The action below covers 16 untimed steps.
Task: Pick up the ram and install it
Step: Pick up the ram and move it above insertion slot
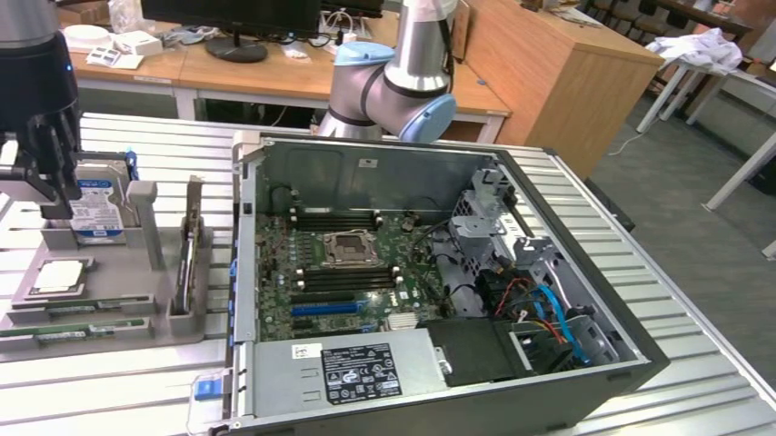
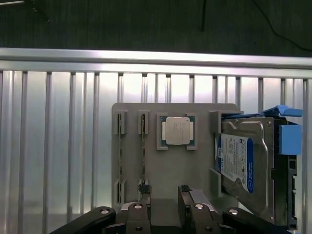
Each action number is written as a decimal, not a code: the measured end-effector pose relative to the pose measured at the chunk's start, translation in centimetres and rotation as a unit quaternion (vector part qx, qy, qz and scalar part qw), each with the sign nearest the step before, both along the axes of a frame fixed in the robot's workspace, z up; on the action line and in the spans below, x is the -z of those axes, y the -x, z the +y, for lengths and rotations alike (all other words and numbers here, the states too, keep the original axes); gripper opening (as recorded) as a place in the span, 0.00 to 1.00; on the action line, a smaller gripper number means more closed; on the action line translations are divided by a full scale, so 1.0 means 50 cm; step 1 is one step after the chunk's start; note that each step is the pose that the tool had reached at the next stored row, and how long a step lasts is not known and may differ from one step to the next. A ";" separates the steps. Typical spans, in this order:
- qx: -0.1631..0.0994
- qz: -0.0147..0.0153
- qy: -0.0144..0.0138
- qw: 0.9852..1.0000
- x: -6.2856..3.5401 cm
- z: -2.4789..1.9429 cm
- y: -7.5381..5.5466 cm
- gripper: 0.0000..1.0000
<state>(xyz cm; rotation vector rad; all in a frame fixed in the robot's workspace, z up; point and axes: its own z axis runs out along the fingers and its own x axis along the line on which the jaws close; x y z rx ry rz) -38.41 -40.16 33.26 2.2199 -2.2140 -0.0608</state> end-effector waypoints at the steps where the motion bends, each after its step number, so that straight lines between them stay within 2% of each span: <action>1: 0.000 0.000 0.000 1.000 0.001 0.0000 0.000 0.36; 16: -0.001 0.000 0.000 1.000 0.024 -0.0001 0.000 0.36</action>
